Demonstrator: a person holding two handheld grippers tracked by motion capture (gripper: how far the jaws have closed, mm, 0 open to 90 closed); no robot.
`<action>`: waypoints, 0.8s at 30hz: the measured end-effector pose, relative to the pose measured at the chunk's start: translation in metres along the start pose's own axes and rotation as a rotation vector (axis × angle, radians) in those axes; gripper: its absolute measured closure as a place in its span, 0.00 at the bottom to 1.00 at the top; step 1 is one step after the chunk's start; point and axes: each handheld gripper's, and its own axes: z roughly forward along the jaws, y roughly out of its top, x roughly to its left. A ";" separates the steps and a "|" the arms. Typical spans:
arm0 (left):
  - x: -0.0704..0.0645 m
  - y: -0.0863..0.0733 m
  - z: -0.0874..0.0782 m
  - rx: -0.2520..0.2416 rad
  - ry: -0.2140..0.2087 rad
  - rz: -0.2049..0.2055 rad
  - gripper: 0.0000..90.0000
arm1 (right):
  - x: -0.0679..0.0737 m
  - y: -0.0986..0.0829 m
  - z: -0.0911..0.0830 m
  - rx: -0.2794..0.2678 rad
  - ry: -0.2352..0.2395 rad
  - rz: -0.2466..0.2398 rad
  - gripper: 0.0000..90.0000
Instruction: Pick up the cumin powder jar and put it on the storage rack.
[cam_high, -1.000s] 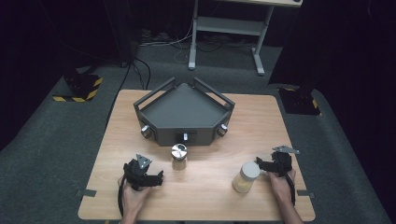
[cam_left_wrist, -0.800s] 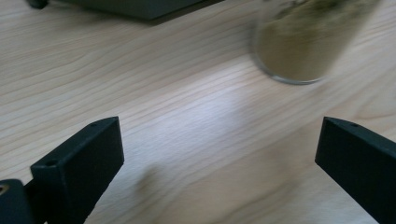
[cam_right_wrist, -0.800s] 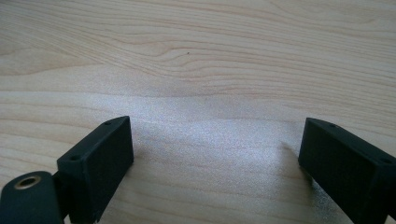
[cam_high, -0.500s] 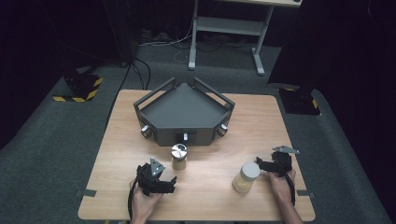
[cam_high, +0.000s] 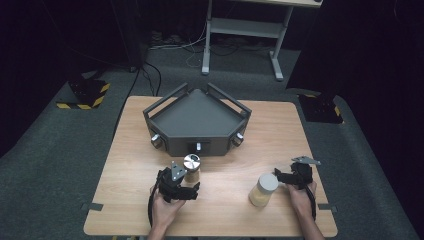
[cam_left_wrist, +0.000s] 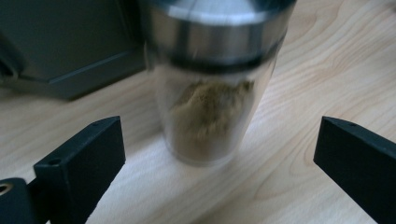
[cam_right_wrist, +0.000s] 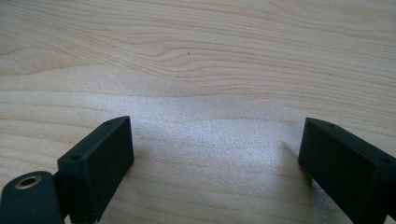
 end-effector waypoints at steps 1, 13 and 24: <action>-0.001 0.002 0.002 -0.004 0.001 -0.002 0.03 | 0.000 0.000 0.000 0.000 0.000 0.000 0.11; 0.005 0.043 0.009 0.172 0.003 0.174 0.06 | 0.000 0.000 0.000 -0.001 0.002 0.000 0.11; 0.004 0.050 0.024 0.180 0.031 0.147 0.09 | 0.000 0.000 0.000 -0.001 0.002 0.000 0.11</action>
